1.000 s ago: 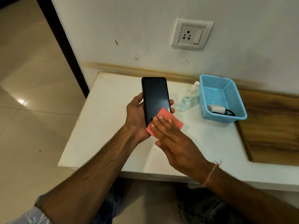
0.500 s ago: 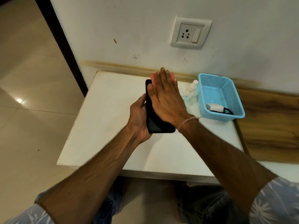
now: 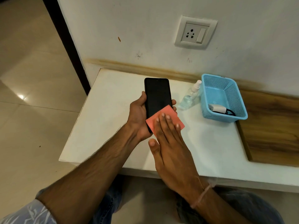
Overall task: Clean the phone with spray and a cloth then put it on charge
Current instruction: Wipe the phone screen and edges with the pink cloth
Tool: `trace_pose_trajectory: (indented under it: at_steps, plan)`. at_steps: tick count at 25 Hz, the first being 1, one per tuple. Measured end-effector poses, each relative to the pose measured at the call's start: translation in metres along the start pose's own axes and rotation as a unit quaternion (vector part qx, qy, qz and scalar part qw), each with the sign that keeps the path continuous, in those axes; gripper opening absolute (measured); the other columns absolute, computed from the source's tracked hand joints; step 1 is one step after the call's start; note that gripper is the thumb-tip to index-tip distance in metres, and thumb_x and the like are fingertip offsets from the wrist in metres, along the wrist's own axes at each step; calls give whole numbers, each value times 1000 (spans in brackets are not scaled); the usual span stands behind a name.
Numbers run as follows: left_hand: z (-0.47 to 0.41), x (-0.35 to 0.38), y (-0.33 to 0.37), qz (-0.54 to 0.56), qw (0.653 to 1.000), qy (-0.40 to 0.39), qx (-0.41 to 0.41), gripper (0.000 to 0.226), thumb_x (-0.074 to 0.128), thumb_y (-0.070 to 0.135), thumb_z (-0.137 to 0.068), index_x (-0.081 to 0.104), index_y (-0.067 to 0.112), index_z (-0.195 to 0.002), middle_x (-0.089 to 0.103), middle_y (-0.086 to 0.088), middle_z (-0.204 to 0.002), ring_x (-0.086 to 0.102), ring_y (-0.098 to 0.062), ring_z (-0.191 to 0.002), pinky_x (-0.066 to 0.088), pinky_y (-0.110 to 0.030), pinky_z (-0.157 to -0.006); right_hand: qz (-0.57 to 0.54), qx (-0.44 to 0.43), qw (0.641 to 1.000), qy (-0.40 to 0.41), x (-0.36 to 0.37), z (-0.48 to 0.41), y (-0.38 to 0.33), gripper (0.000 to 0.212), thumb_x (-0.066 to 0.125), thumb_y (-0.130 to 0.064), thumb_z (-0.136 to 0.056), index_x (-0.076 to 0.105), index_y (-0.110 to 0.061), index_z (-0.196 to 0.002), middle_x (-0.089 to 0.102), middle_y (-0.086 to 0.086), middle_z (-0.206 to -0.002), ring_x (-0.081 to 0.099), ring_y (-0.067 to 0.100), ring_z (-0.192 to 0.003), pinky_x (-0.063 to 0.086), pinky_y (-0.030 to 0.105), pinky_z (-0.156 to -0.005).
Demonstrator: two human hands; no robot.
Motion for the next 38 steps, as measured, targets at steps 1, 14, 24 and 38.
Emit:
trace_pose_trajectory:
  at_steps: [1, 14, 24, 38]
  plan:
    - [-1, -1, 0, 5, 1000, -2, 0, 76, 27, 62, -101, 49, 4, -144, 56, -25, -133, 56, -37, -113, 39, -48, -110, -5, -8, 1000, -6, -2, -2, 1, 70, -2, -61, -95, 3, -18, -150, 0, -3, -159, -3, 14, -148, 10, 42, -121]
    - [0, -1, -3, -27, 999, 21, 22, 60, 42, 57, -98, 73, 12, -122, 71, -14, -123, 72, -31, -105, 60, -40, -86, -29, -20, 999, -7, -23, -82, 14, 53, 21, -31, -104, 12, -9, -152, 0, 4, -160, -4, 18, -148, 7, 37, -122]
    - [5, 7, 0, 6, 997, -70, -11, 79, 36, 61, -97, 42, 2, -149, 56, -21, -127, 56, -34, -104, 44, -44, -98, -15, -174, 980, 99, -12, -8, 21, 42, 48, -22, -93, 62, 8, -119, 59, 23, -127, 56, 41, -119, 44, 53, -97]
    - [1, 0, -9, -16, 999, -11, 25, 49, 51, 54, -93, 74, 14, -110, 73, -11, -105, 72, -30, -94, 58, -40, -83, -167, -69, 961, 211, -41, -113, 8, 25, 66, -11, -89, 65, -5, -113, 59, 8, -109, 54, 24, -107, 51, 36, -91]
Point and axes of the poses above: each hand's wrist, its own z-axis away from the middle knuckle, its own x-axis out of the palm, y = z × x, the point moved 2 cm from there along -z, towards the middle knuckle
